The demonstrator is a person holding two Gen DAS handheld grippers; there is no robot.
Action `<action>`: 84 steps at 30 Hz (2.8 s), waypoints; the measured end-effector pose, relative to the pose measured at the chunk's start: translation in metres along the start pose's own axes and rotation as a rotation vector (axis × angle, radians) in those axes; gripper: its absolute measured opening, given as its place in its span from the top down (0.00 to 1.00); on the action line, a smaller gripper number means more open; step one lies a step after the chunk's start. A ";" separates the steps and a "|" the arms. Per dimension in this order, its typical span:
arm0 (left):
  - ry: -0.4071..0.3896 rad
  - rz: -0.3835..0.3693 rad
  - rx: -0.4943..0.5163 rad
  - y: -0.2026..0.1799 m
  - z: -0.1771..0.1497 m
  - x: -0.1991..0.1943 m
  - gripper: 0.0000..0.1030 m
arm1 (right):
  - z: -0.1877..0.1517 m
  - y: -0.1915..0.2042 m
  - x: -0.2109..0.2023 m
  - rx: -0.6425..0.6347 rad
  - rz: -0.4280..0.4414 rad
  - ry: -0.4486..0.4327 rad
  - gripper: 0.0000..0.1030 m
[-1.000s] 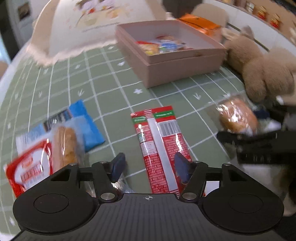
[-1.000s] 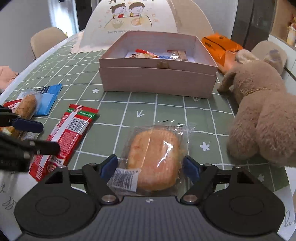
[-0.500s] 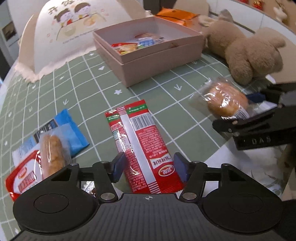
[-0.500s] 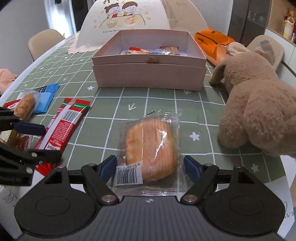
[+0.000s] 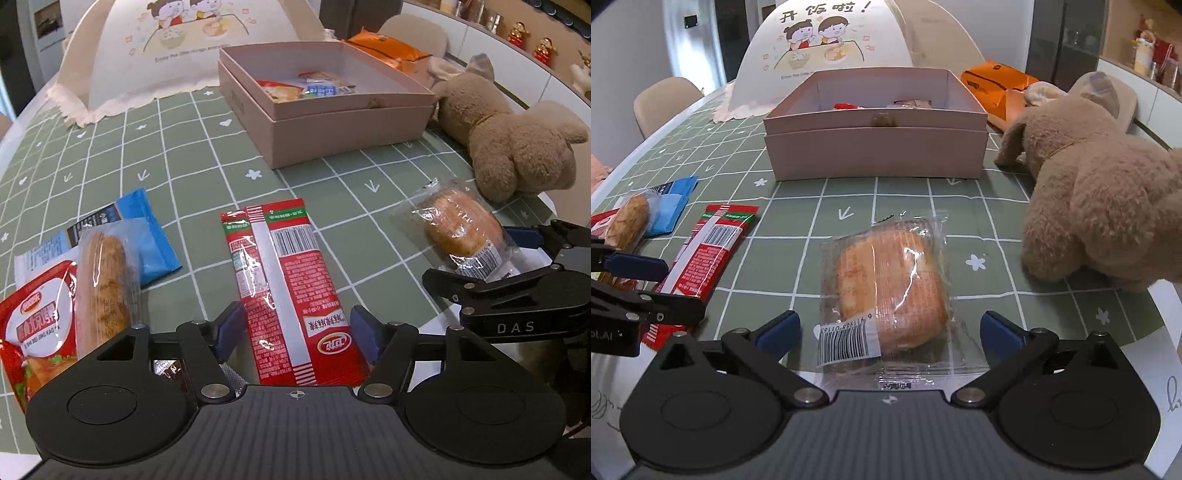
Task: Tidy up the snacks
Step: 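Grasp the wrapped bread roll with the right tool while the left lifts the sausage packet, then drop both snacks into the pink box and open both tools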
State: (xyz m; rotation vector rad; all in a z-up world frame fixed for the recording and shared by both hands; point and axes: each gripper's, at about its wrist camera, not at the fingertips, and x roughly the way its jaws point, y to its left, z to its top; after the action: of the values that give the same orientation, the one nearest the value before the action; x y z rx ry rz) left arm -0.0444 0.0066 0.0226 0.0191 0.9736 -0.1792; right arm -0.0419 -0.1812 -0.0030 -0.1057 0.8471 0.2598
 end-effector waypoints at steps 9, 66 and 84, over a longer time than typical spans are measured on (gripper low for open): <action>0.025 0.011 -0.046 0.006 0.019 0.012 0.33 | 0.017 0.002 0.011 -0.033 0.027 0.037 0.00; -0.154 -0.058 -0.298 0.058 0.119 -0.042 0.53 | 0.176 -0.039 -0.079 0.059 0.090 -0.247 0.46; -0.026 0.156 -0.248 0.086 0.056 -0.049 0.53 | 0.162 0.034 -0.007 -0.040 0.295 -0.026 0.17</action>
State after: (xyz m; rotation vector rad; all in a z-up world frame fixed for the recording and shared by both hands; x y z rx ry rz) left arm -0.0114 0.0930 0.0895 -0.1341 0.9590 0.0850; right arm 0.0624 -0.1181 0.1095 -0.0139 0.8312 0.5541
